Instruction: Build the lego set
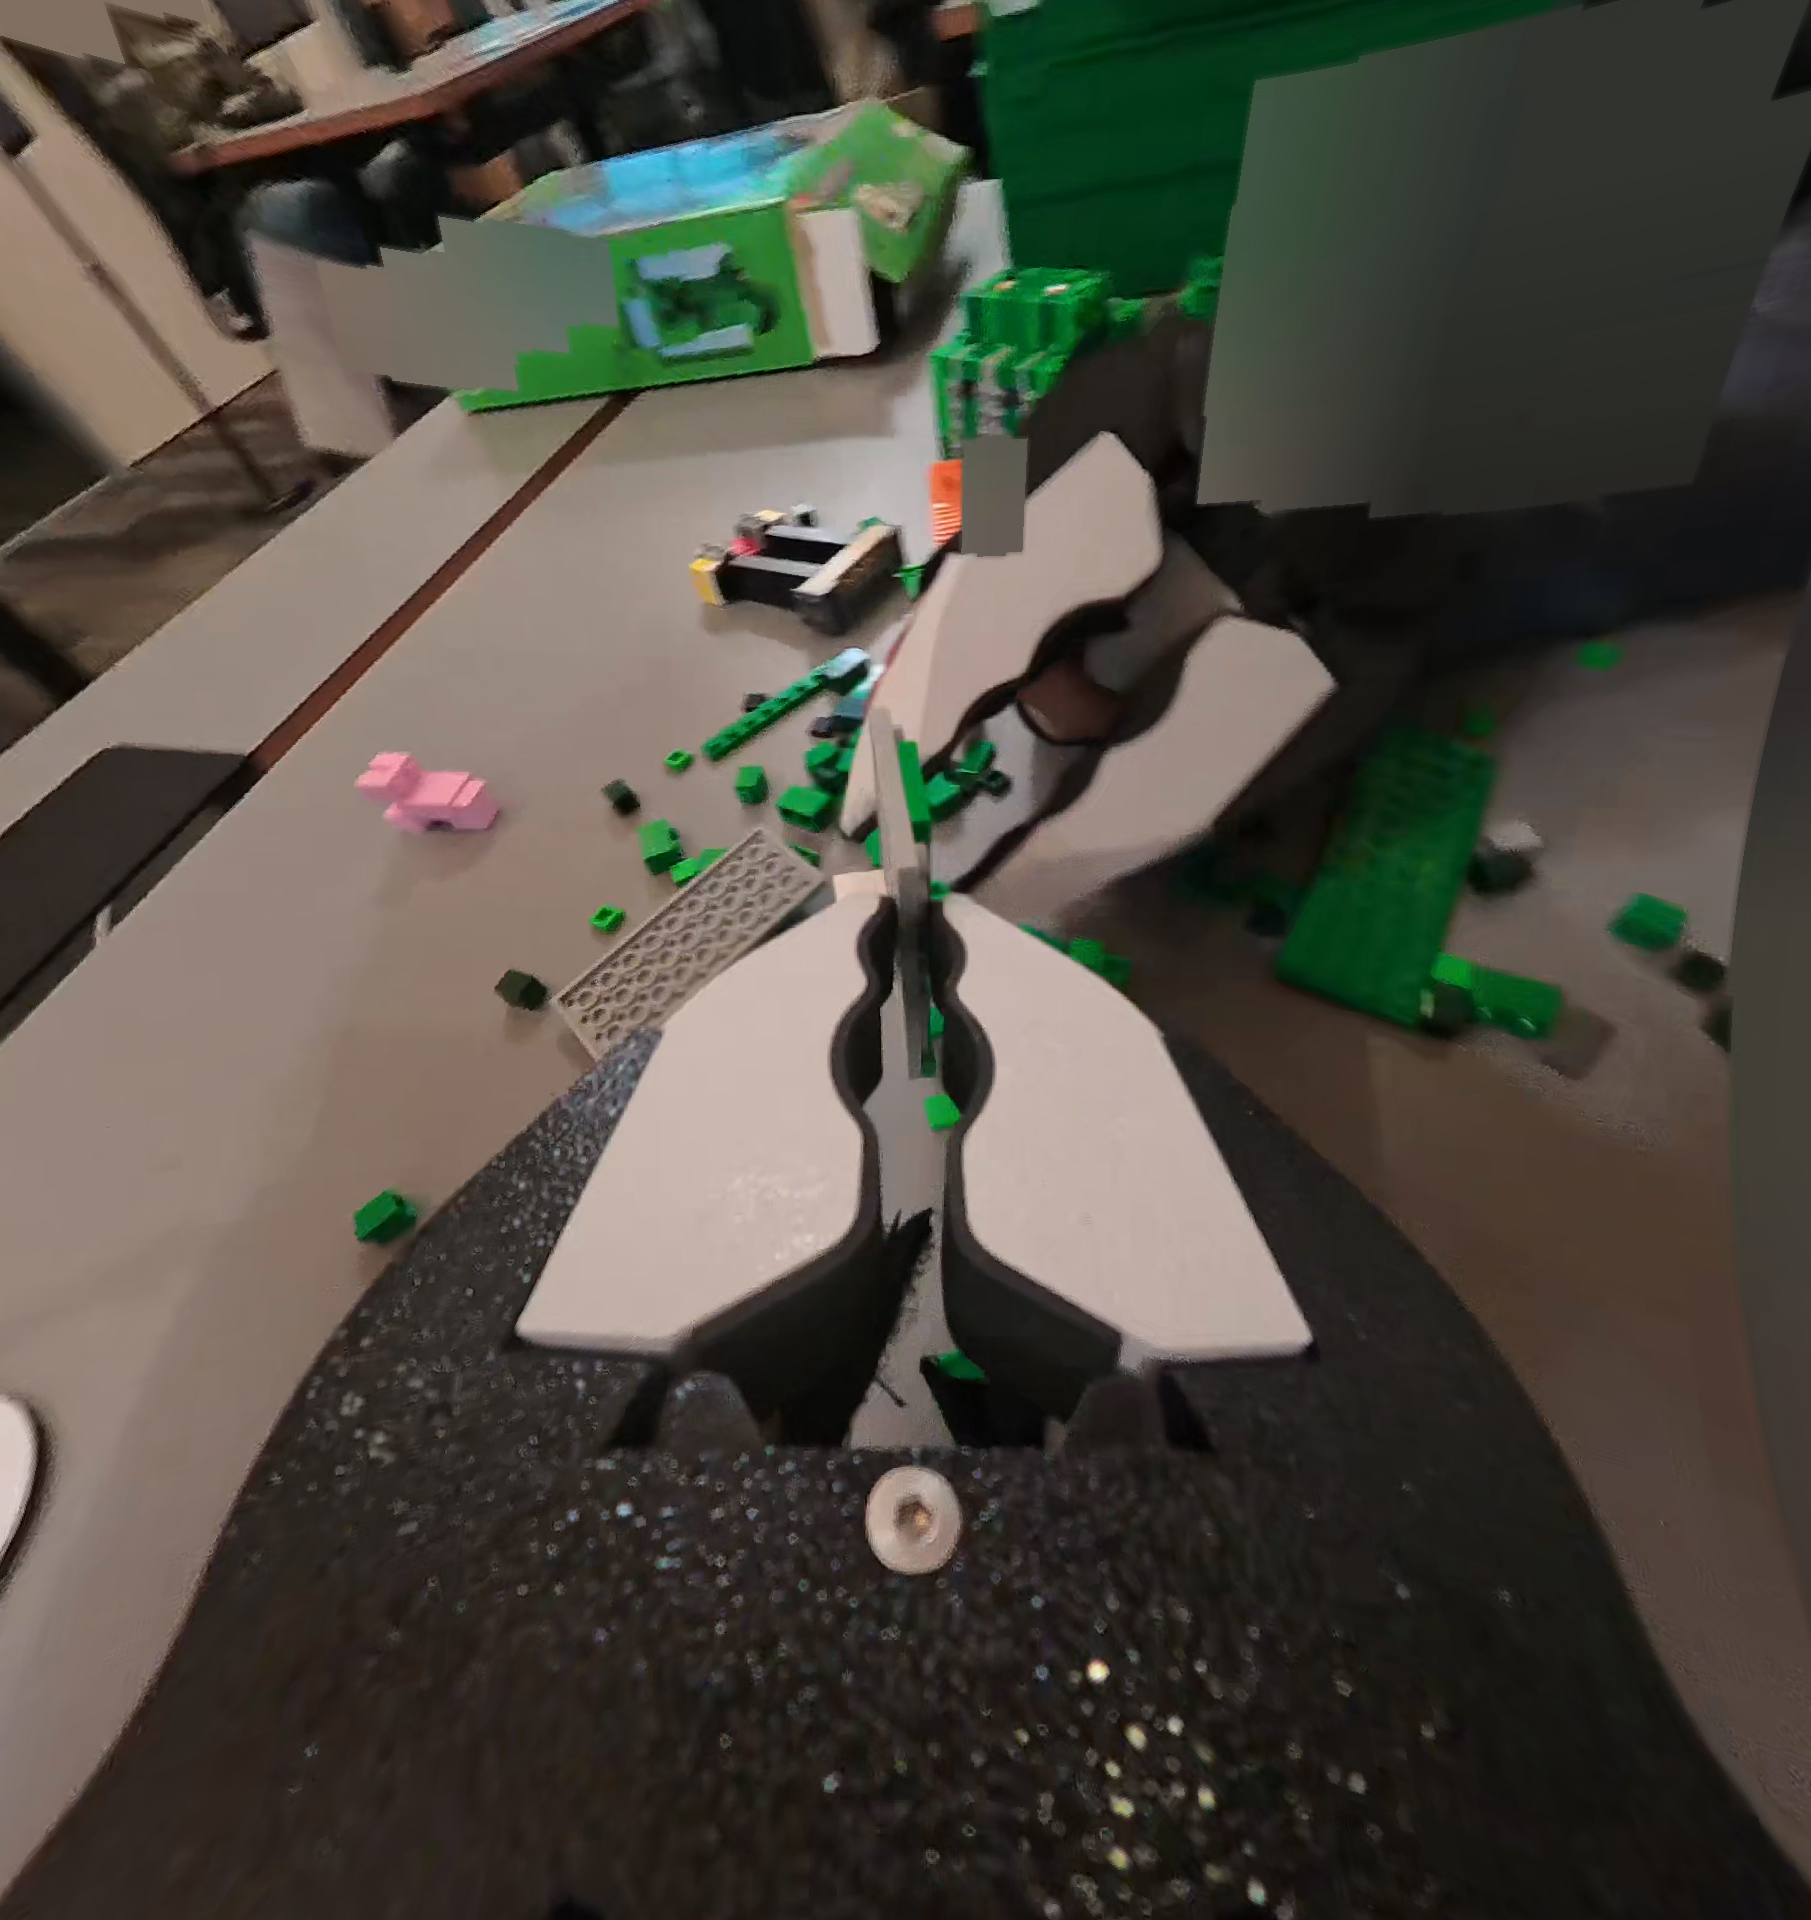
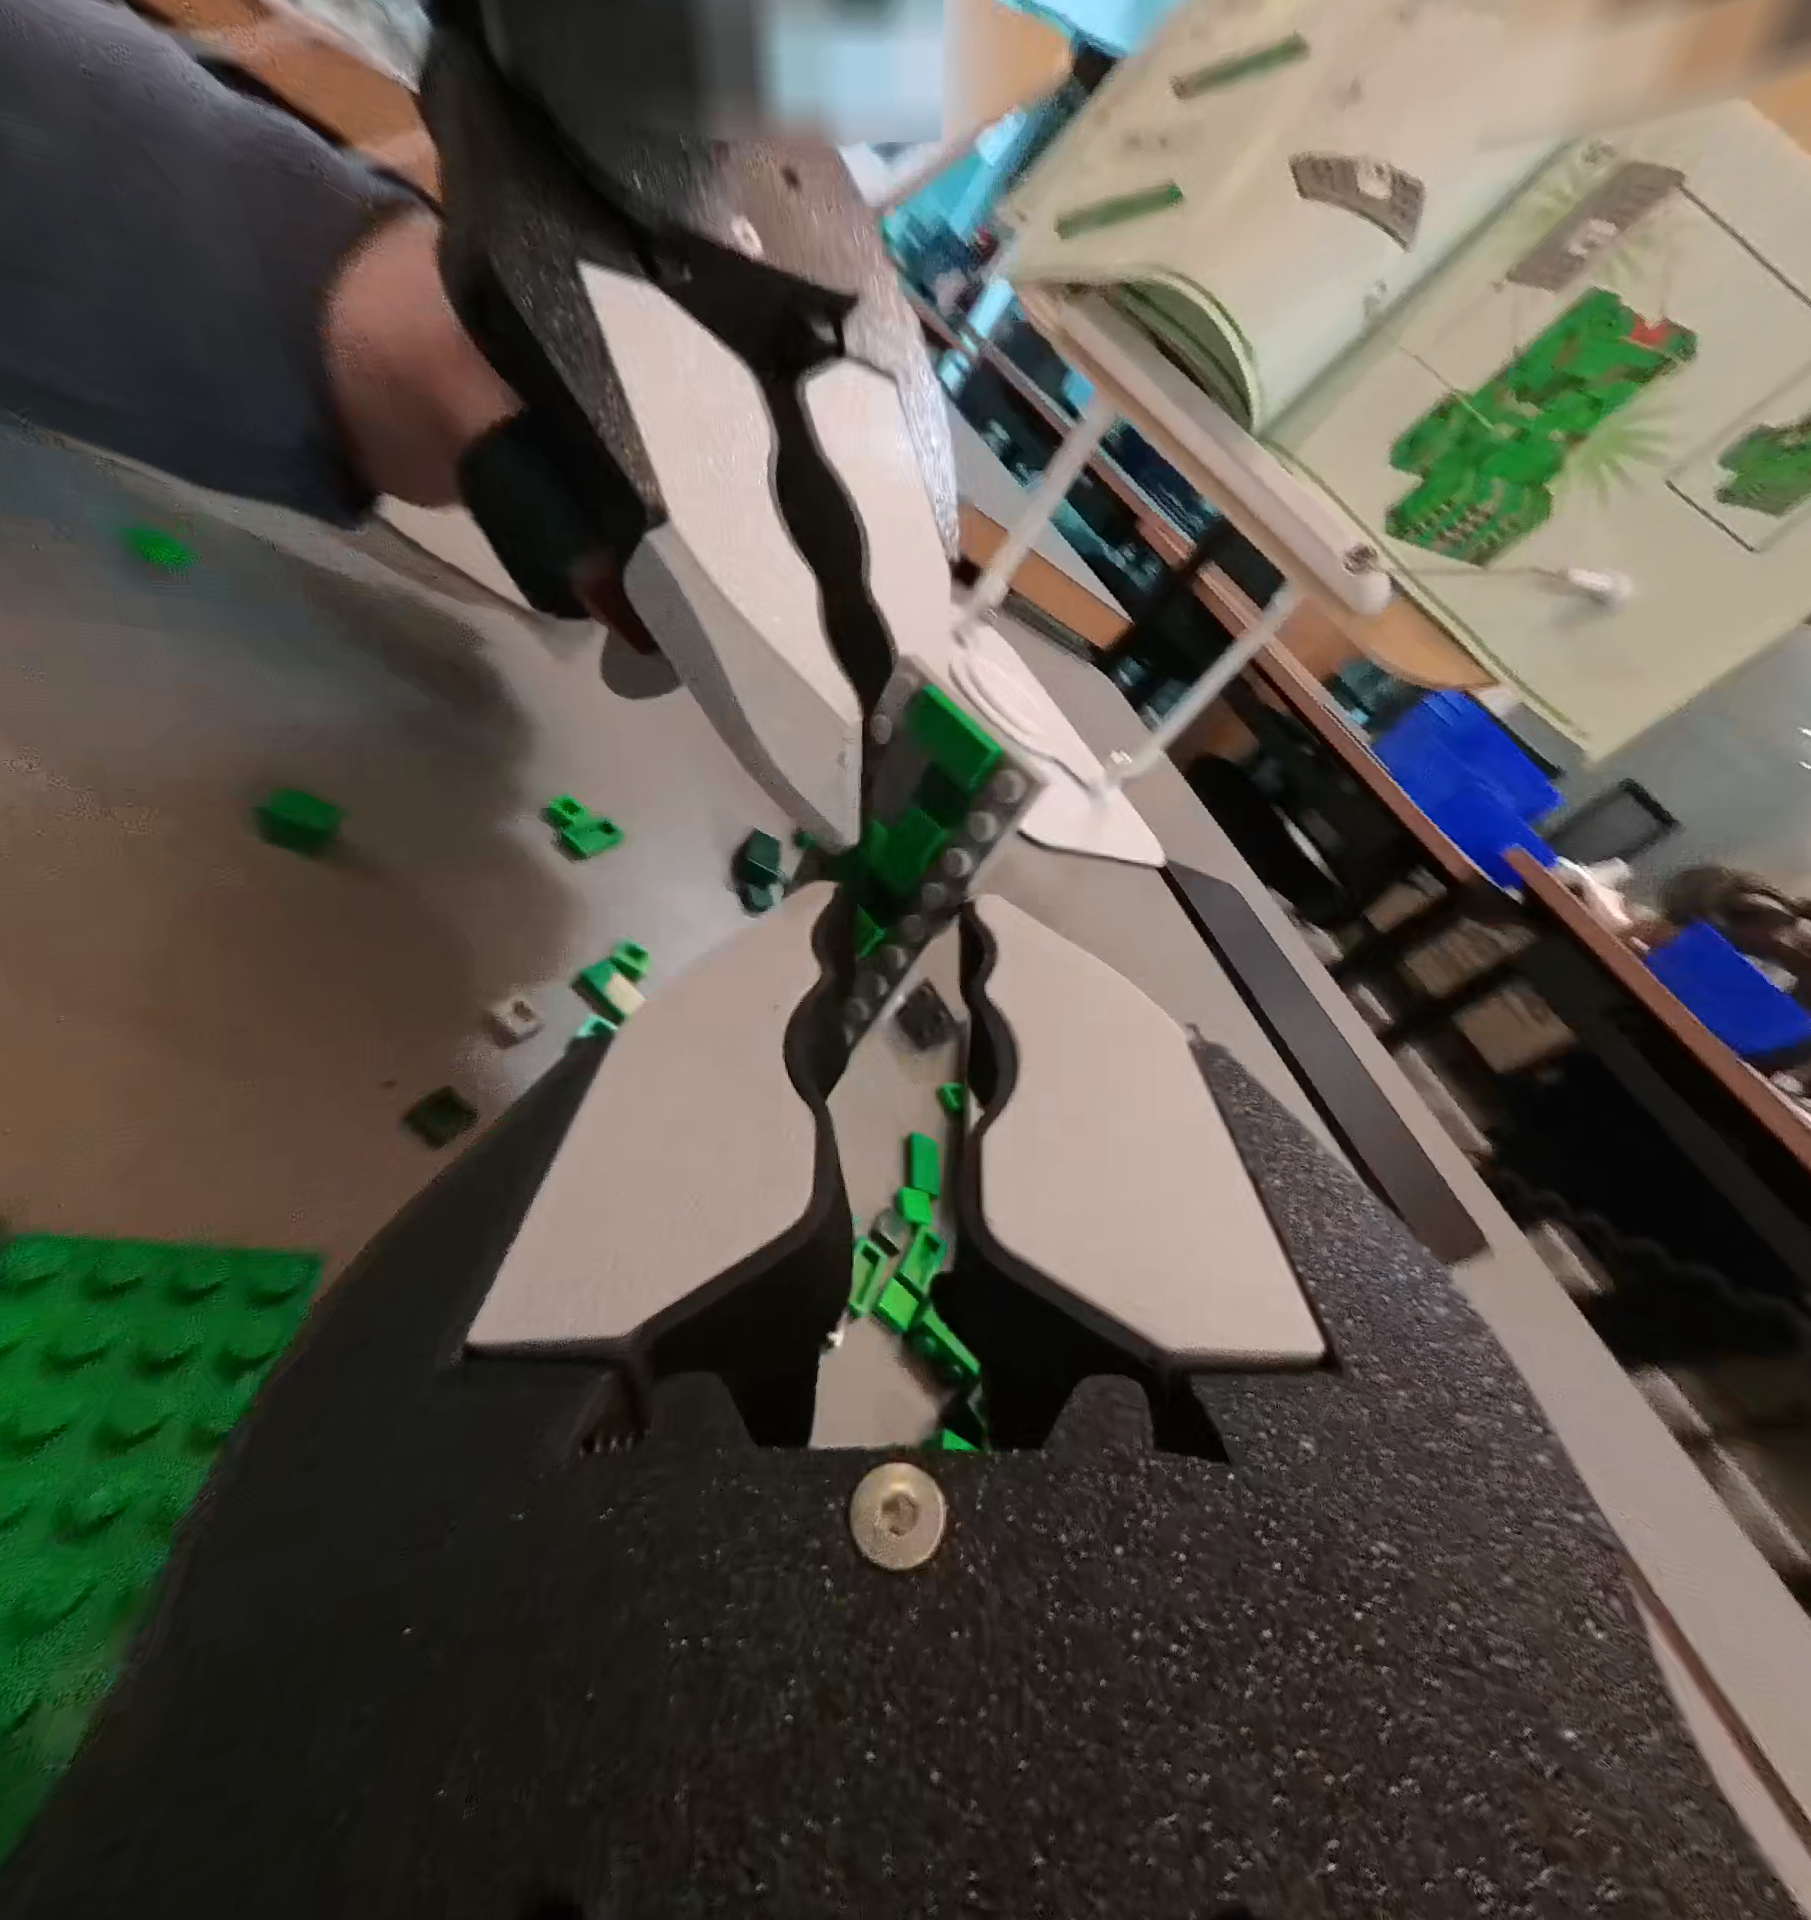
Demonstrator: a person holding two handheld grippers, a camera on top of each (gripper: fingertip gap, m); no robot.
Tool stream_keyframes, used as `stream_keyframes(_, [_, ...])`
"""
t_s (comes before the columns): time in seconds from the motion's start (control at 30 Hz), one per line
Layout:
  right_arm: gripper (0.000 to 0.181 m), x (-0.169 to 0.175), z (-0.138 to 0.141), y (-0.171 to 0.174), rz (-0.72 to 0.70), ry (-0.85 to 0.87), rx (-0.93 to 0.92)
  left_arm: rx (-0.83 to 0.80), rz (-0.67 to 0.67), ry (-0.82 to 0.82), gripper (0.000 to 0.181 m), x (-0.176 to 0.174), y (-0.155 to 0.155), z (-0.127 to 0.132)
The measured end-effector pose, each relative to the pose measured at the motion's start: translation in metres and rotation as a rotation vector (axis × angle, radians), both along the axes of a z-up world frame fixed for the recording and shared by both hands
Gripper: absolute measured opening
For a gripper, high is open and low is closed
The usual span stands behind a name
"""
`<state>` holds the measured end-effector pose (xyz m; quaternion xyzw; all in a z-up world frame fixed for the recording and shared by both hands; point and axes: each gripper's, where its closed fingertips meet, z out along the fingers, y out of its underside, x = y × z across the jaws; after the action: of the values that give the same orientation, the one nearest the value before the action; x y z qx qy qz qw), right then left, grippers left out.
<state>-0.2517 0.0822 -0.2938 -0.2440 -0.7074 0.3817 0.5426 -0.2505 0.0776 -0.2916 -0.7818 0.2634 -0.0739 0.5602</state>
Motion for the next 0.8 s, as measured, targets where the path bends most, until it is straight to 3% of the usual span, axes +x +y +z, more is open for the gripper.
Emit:
stream_keyframes(0.07, [0.011, 0.006, 0.007, -0.005, 0.071, 0.017, -0.061, 0.008, -0.081, -0.055, 0.005, 0.005, -0.009, 0.004])
stream_keyframes(0.2, [0.020, 0.009, 0.011, -0.011, 0.125, 0.022, -0.108, 0.042, -0.168, -0.151, 0.005, 0.010, -0.018, 0.014])
stream_keyframes(0.5, [0.032, 0.010, 0.001, -0.021, 0.176, -0.039, -0.055, 0.066, -0.191, -0.265, 0.005, 0.010, -0.021, 0.027])
stream_keyframes(0.8, [0.008, 0.016, 0.007, -0.023, 0.260, -0.091, -0.187, 0.095, -0.278, -0.502, 0.009, 0.019, -0.022, 0.043])
